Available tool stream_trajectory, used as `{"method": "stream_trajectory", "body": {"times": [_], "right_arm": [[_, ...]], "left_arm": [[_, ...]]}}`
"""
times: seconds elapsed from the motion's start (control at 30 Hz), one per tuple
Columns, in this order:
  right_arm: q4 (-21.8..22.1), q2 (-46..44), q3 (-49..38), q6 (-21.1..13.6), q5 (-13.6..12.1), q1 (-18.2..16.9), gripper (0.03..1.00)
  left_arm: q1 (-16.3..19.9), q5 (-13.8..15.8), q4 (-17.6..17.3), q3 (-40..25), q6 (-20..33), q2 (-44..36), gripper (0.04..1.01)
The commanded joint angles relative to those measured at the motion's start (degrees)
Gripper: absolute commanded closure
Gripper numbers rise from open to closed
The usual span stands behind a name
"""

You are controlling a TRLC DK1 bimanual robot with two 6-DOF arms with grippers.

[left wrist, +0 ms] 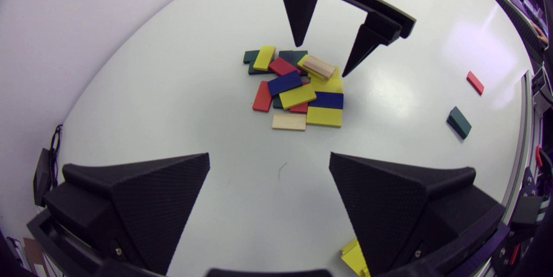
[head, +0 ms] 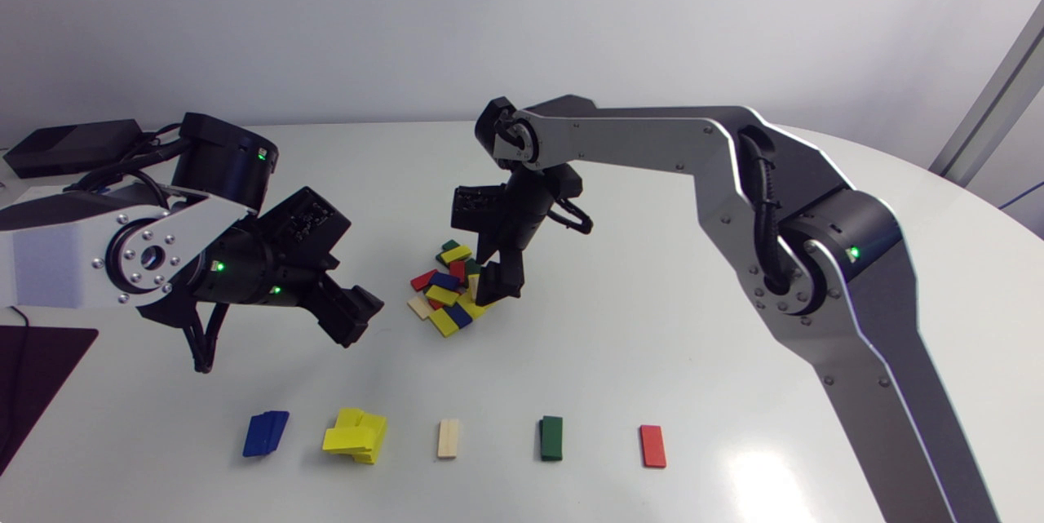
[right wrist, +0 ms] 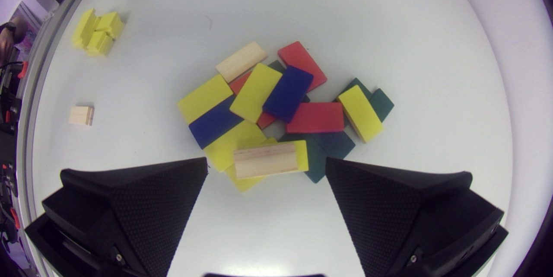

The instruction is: Take domino bricks one by one from the mixed stack on the table and place each onto the existing stack of the same color.

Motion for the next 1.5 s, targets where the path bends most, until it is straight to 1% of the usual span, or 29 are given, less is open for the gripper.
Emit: {"method": "stream_trajectory", "body": {"times": [0.0,0.17,0.33,0.43,0.5,0.6,0.67,0.73,0.87,1.1,1.27,1.3,1.47], "right_arm": [[-0.97,2.67,0.66,-1.17,0.69,1.04,0.08],[-0.53,2.76,0.66,-1.0,1.48,1.48,0.097],[-0.53,3.02,1.1,-0.12,2.36,1.57,0.105],[-0.62,3.11,1.54,0.32,2.71,1.57,0.161],[-0.71,3.37,1.8,0.67,2.8,1.57,0.164],[-0.8,3.37,1.89,0.76,3.06,1.74,0.218],[-0.8,3.46,1.98,1.02,3.24,1.83,0.231],[-0.97,3.55,2.16,1.02,3.33,1.92,0.279],[-0.97,3.55,2.24,1.29,3.85,2.09,0.279],[-1.06,3.55,1.54,1.46,4.03,2.27,0.502],[-1.06,3.46,1.01,1.37,4.03,2.18,0.749],[-0.97,3.2,0.84,1.37,4.03,2.18,0.764],[-0.62,2.32,0.75,1.55,4.03,2.09,0.766]], "left_arm": [[1.03,0.83,0.71,-1.51,1.36,1.07,0.059],[1.21,1.0,0.98,-1.77,1.45,1.16,0.059],[1.29,1.0,0.98,-1.77,1.63,1.16,0.059],[1.29,1.0,0.98,-1.68,1.8,1.25,0.059],[1.29,1.0,0.98,-1.51,1.8,1.25,0.059],[1.29,1.0,0.98,-1.51,1.8,1.25,0.059],[1.29,1.0,0.98,-1.51,1.8,1.25,0.059],[1.29,1.09,0.98,-1.51,1.89,1.25,0.059],[1.38,1.09,0.98,-1.59,1.89,1.25,0.059],[1.29,1.09,0.98,-1.68,1.8,1.33,0.059],[1.29,1.09,1.06,-1.59,1.8,1.42,0.059],[1.29,1.09,1.06,-1.51,1.8,1.42,0.059],[1.29,1.09,1.15,-1.33,1.8,1.86,0.059]]}}
